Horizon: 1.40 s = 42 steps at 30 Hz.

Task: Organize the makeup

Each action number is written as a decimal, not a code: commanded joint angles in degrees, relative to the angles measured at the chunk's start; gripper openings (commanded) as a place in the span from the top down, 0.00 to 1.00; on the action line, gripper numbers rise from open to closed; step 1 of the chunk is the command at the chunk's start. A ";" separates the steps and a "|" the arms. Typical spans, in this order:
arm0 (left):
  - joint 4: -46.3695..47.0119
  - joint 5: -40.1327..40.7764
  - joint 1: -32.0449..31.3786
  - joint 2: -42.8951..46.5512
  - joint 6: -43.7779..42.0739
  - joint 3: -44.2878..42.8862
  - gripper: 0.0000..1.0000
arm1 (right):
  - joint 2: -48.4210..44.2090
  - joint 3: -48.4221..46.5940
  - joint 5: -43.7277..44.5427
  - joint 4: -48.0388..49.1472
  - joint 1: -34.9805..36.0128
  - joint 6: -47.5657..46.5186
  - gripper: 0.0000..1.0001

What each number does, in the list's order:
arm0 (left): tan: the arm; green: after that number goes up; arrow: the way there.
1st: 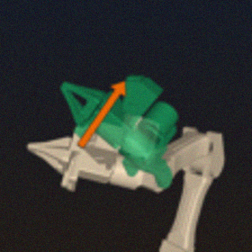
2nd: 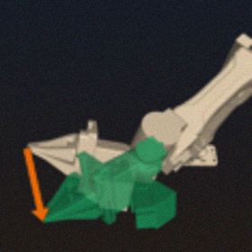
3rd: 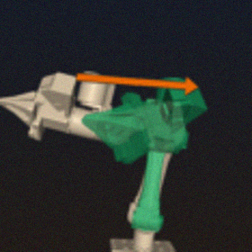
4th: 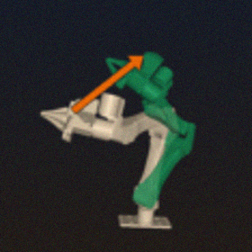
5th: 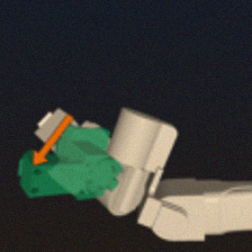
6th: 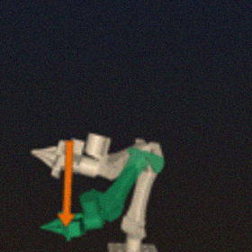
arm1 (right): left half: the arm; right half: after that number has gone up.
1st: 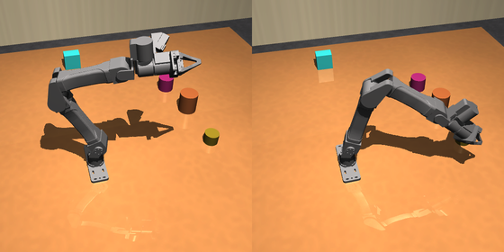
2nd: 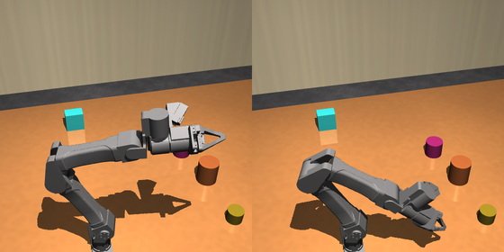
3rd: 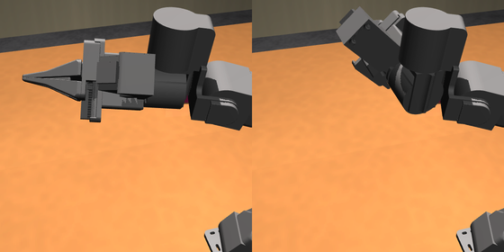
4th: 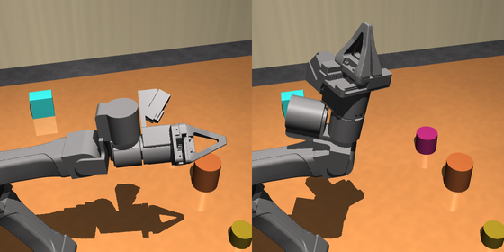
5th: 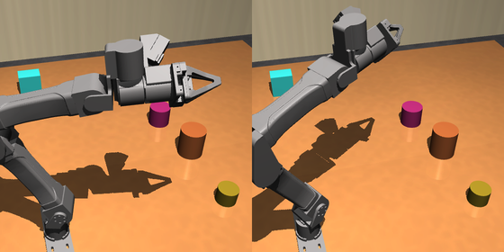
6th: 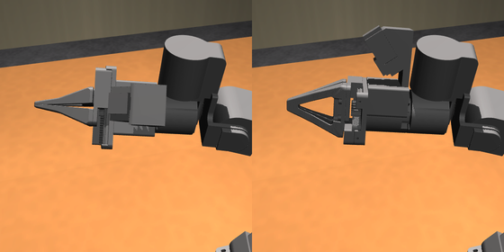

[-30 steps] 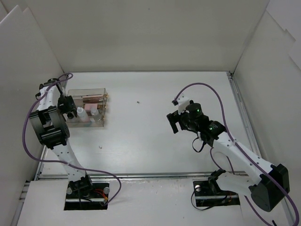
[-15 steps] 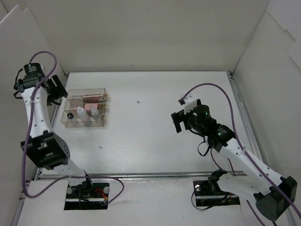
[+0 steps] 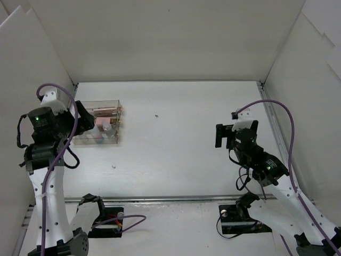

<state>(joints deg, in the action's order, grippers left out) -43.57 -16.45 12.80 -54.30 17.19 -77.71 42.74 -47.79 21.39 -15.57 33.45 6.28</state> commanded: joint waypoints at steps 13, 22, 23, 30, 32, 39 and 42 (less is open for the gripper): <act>-2.92 13.81 -2.95 16.77 -0.05 10.65 0.01 | -6.62 -1.25 5.95 -5.08 0.04 8.22 0.02; -3.98 19.52 -5.58 20.64 1.53 12.14 0.01 | -10.57 -0.81 7.18 -6.48 0.21 9.71 0.02; -4.33 20.39 -5.59 21.60 2.14 12.32 0.01 | -10.83 -0.81 7.18 -6.57 0.12 9.80 0.02; -5.12 23.30 -7.35 27.32 2.67 15.57 0.01 | -12.59 -0.55 6.74 -7.28 0.04 9.98 0.02; -5.64 23.56 -7.35 29.15 2.67 16.10 0.01 | -12.95 -0.46 6.56 -7.36 0.03 9.89 0.02; -6.35 25.15 -7.35 33.73 2.94 17.51 0.00 | -13.56 -0.29 6.56 -7.45 0.12 10.15 0.02; -6.09 25.15 -7.35 34.88 3.02 17.86 0.01 | -13.65 -0.46 6.48 -7.54 0.03 10.15 0.02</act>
<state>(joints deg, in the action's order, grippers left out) -51.35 7.62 5.72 -18.83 19.57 -59.75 28.97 -47.79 26.39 -25.19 33.45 15.44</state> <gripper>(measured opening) 0.996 0.979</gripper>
